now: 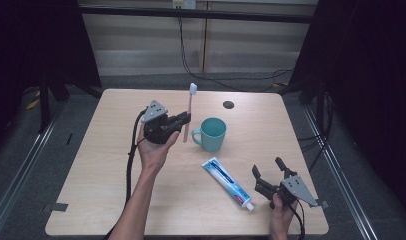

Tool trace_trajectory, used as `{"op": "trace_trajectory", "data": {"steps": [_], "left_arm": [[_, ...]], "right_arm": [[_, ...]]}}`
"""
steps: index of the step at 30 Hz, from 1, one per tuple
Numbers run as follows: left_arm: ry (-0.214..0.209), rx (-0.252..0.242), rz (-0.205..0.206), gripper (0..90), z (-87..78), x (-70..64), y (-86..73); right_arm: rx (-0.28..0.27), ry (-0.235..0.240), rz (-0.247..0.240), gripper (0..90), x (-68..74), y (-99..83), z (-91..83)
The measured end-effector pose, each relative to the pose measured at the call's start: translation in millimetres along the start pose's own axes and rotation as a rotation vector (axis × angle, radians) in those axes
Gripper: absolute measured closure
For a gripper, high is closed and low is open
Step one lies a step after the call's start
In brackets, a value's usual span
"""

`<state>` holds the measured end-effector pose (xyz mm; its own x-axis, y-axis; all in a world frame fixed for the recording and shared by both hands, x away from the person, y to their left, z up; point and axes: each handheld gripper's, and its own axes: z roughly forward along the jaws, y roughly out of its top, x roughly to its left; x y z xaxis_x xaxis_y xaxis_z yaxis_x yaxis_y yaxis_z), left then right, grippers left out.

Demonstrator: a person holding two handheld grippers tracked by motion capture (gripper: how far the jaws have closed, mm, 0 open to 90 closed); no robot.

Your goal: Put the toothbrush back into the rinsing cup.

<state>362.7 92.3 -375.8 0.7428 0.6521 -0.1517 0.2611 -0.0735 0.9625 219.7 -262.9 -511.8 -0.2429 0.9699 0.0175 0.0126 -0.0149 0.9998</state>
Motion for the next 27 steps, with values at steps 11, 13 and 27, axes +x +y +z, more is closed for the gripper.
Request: {"op": "trace_trajectory", "data": {"steps": [11, 13, 27], "left_arm": [[-0.001, -0.013, 0.019, 84.1, 19.9, -8.1, 5.6], [-0.013, -0.016, 0.029, 84.0, 23.4, -8.5, 6.2], [-0.035, -0.005, 0.011, 83.9, 44.0, -1.1, 3.6]], "right_arm": [[0.001, 0.004, 0.0, 13.6, 0.1, 0.0, -0.4], [0.0, 0.005, -0.002, 13.6, -0.1, 0.0, -0.4], [0.0, 0.007, -0.001, 13.7, -0.1, 0.0, -0.4]]}}
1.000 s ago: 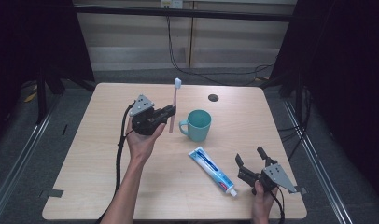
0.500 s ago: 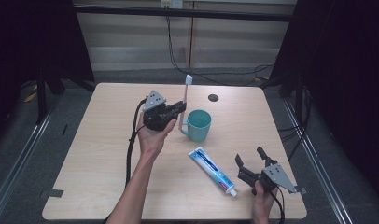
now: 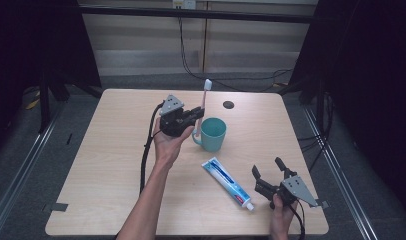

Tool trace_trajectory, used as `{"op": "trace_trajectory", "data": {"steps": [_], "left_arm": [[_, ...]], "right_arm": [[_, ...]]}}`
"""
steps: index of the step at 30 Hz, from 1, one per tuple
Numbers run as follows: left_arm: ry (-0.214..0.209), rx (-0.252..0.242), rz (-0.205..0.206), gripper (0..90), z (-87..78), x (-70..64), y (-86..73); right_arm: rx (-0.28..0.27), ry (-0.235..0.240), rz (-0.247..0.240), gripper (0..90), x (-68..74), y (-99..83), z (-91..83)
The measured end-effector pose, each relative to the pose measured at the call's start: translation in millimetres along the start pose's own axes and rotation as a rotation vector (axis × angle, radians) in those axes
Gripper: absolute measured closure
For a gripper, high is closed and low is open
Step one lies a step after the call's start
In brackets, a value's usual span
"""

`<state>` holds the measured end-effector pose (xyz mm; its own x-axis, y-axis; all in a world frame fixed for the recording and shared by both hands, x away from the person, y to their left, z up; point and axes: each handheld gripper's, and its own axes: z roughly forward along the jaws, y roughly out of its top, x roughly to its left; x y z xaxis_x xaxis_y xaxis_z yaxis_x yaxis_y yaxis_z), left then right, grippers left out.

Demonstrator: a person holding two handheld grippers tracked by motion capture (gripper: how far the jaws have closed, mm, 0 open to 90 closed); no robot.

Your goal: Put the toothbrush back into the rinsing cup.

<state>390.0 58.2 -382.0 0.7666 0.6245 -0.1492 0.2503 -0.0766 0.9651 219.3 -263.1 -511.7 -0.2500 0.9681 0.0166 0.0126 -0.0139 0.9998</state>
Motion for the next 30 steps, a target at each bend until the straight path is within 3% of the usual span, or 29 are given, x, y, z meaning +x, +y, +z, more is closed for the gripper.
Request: {"op": "trace_trajectory", "data": {"steps": [8, 13, 19, 30], "left_arm": [[0.015, -0.001, 0.031, 83.9, 11.6, -0.8, 7.5], [0.015, 0.0, 0.025, 84.0, 23.6, -0.8, 8.3], [0.013, 0.006, 0.054, 83.9, 35.1, -5.2, 5.1], [0.014, 0.031, 0.036, 83.8, 48.9, -3.9, -11.4]], "right_arm": [[0.001, 0.007, 0.0, 13.7, -0.2, 0.0, -0.2], [0.002, 0.011, -0.001, 13.5, -0.4, 0.0, -0.5], [-0.001, 0.012, 0.0, 13.5, -0.4, -0.1, -0.4], [-0.001, 0.012, 0.001, 13.5, -0.3, -0.1, -0.5]]}}
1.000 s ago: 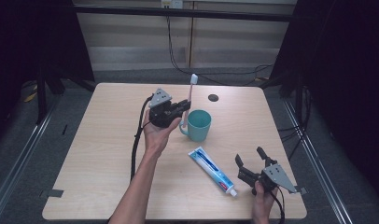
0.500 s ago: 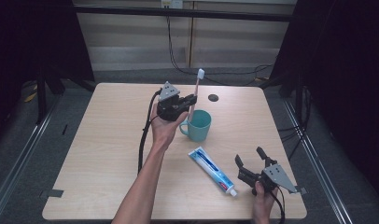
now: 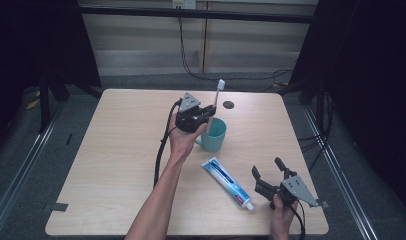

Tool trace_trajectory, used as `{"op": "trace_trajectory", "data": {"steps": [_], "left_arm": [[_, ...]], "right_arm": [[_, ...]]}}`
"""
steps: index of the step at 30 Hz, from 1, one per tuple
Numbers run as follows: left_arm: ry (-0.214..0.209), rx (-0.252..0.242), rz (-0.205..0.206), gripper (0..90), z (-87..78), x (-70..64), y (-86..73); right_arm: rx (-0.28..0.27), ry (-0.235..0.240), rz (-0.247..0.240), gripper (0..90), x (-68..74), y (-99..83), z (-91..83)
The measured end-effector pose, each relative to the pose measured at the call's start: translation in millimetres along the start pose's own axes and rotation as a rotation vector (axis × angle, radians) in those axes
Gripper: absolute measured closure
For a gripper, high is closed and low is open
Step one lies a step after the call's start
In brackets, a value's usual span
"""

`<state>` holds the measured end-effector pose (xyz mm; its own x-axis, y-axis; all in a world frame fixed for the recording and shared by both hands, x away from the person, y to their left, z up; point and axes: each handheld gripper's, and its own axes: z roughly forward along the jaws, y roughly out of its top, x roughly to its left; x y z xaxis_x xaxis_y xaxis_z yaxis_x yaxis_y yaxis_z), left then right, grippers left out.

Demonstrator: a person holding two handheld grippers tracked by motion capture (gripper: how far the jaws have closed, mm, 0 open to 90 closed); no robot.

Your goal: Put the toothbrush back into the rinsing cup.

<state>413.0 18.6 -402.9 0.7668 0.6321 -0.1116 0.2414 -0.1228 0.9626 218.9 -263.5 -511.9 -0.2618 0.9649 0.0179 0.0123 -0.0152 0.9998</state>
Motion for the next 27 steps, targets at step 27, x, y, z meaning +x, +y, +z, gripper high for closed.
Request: {"op": "trace_trajectory", "data": {"steps": [27], "left_arm": [[-0.019, 0.051, -0.058, 70.9, -17.5, 12.3, -18.9]], "right_arm": [[0.001, -0.001, 0.0, 13.5, -0.1, 0.1, 0.2]]}}
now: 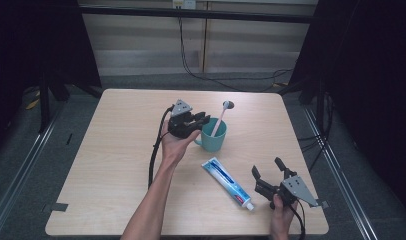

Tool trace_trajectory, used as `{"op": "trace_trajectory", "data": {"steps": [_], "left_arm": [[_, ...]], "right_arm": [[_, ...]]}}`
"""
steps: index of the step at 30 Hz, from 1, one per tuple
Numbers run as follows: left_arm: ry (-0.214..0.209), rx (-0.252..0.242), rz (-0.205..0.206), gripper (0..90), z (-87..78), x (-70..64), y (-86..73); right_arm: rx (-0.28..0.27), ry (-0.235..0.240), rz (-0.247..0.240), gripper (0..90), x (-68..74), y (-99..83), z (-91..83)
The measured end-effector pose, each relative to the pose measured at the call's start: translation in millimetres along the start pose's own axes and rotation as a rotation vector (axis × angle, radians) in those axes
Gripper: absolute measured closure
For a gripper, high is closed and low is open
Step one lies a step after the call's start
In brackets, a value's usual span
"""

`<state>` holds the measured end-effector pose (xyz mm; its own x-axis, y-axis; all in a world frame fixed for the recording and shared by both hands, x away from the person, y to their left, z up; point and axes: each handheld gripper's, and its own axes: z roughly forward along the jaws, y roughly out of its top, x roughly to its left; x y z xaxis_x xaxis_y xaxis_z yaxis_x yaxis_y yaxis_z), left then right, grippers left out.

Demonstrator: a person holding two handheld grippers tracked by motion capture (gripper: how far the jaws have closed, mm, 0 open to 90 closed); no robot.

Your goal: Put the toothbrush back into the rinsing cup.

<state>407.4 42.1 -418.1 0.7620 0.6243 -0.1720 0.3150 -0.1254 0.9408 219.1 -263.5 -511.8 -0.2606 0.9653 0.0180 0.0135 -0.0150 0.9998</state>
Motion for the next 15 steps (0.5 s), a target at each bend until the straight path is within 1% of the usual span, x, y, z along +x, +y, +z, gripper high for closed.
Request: {"op": "trace_trajectory", "data": {"steps": [1, 4, 6, 8, 10, 12, 14, 15], "left_arm": [[-0.007, -0.004, 0.001, 69.2, -1.8, 0.7, 0.0], [-0.009, 0.0, 0.011, 63.2, -7.3, 1.7, 0.9], [-0.017, -0.007, -0.007, 60.6, -11.1, 2.8, 1.0], [-0.027, -0.007, -0.008, 57.2, -15.8, 3.8, 0.5], [-0.019, -0.002, 0.0, 53.5, -19.8, 4.3, 0.1], [-0.023, -0.008, -0.012, 48.9, -23.8, 4.9, -0.3], [-0.009, 0.002, 0.013, 46.2, -28.9, 4.8, -1.1], [-0.006, 0.01, 0.012, 44.1, -31.7, 6.0, -1.2]], "right_arm": [[0.0, 0.0, 0.0, 13.5, 0.0, 0.0, 0.0], [0.0, 0.0, -0.001, 13.5, -0.1, 0.0, 0.0], [0.004, 0.0, -0.002, 13.5, -0.1, 0.1, -0.3], [0.003, 0.002, -0.001, 13.5, -0.1, 0.1, -0.2], [0.004, 0.0, 0.001, 13.5, -0.1, 0.2, -0.2], [0.004, 0.001, 0.002, 13.5, -0.1, 0.2, 0.1], [0.005, 0.0, 0.004, 13.5, 0.0, 0.2, 0.1], [0.005, -0.002, 0.004, 13.5, 0.0, 0.2, 0.1]]}}
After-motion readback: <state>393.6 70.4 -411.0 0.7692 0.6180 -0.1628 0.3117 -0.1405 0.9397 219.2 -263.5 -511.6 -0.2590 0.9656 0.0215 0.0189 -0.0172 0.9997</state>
